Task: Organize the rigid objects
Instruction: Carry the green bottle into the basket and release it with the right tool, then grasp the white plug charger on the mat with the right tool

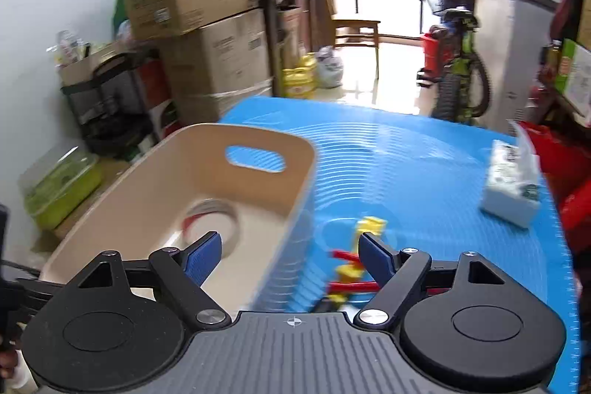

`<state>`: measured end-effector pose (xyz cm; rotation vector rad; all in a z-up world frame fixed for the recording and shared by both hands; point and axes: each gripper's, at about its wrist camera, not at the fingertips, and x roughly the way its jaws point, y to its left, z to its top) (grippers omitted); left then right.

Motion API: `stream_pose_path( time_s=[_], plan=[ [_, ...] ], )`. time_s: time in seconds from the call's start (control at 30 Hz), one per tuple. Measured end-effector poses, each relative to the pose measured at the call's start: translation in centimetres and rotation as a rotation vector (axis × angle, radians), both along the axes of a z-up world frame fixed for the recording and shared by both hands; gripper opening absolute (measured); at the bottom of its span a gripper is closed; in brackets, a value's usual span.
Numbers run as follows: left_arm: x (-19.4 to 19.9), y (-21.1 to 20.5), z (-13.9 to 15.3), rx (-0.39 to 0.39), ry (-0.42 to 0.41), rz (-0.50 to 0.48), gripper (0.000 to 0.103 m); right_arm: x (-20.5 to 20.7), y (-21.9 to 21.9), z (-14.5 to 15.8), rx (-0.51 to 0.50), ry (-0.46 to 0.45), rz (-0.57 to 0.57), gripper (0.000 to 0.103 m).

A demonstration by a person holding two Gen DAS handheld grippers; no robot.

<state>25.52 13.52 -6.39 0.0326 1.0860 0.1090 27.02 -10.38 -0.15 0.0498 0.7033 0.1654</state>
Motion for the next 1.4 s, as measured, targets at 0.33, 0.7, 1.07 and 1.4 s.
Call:
stream_pose_path(
  time_s=[0.33,0.7,1.07,1.4],
  plan=[
    [-0.1,0.0,0.1,0.002,-0.001,0.006,0.014,1.6,-4.9,-5.3,-0.079,0.136,-0.066,0.084],
    [-0.1,0.1,0.1,0.003,-0.003,0.008,0.015,2.8,-3.3,-10.1,-0.224,0.251,0.076,0.084],
    [-0.2,-0.1,0.1,0.015,-0.003,0.005,0.015,3.1,-2.2,-12.0,-0.239,0.196,0.172,0.082],
    [-0.2,-0.5,0.1,0.038,0.000,0.002,0.016,2.2,-2.1,-11.8,-0.213,0.173,0.245,0.060]
  ],
)
